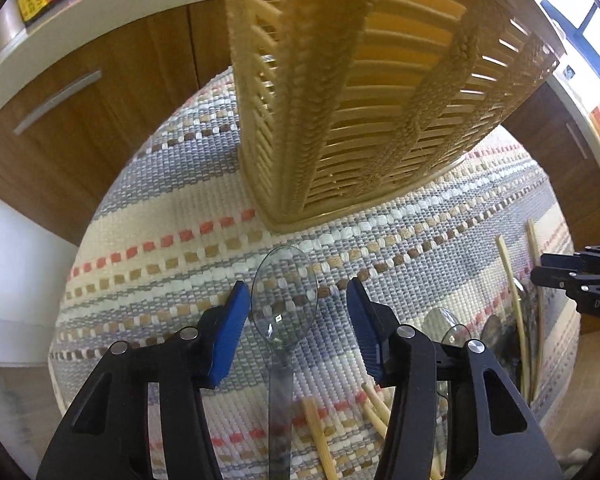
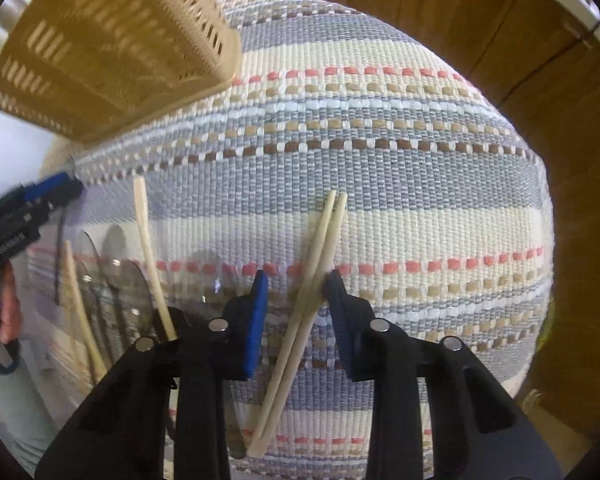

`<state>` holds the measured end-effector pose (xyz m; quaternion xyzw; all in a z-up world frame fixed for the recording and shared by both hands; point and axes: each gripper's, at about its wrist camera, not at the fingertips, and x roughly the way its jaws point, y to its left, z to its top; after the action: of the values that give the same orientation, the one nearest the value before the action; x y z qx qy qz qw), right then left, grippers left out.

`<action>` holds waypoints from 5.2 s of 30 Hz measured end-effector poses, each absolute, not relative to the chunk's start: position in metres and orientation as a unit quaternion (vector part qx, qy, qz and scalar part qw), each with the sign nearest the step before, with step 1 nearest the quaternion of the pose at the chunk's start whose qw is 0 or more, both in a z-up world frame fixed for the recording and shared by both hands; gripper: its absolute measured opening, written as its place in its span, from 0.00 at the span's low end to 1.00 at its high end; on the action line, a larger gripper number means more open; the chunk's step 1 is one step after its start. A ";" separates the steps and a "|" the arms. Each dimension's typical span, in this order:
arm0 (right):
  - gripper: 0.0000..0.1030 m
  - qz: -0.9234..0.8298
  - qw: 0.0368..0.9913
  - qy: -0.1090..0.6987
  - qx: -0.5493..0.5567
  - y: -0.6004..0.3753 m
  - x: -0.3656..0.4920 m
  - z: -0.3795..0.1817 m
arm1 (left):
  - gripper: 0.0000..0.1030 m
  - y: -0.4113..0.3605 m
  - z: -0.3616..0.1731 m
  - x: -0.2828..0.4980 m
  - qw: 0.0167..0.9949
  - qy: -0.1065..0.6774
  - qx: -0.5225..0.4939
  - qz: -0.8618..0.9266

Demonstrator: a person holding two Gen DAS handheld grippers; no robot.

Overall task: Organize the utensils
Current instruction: 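Grasp a clear spoon with the left tool while the right tool grasps a chopstick, then lower the clear spoon into the yellow caddy with the left tool while the right tool carries the chopstick there, then open both tools to release the spoon and chopstick into the caddy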

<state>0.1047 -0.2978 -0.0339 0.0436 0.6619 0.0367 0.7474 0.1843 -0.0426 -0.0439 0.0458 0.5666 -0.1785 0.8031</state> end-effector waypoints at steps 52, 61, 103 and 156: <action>0.07 0.214 0.926 0.308 0.050 -0.238 0.101 0.203 | 0.30 -0.034 0.149 0.196 0.947 0.174 -0.125 -0.240; 0.60 0.261 0.862 0.431 -0.048 -0.220 0.058 0.109 | 0.30 -0.027 0.139 0.191 0.946 0.184 -0.115 -0.242; 0.10 0.366 0.749 0.522 -0.181 -0.117 -0.023 0.040 | 0.30 -0.007 0.149 0.143 0.952 0.175 -0.090 -0.235; 0.19 0.166 0.968 0.185 0.044 -0.238 0.117 0.139 | 0.44 -0.027 0.124 0.180 0.957 0.150 -0.098 -0.229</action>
<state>0.1170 -0.2381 0.1390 0.0444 0.1853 0.1656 0.9676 0.1803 -0.0270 0.1236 -0.0979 0.1498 -0.2292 0.9568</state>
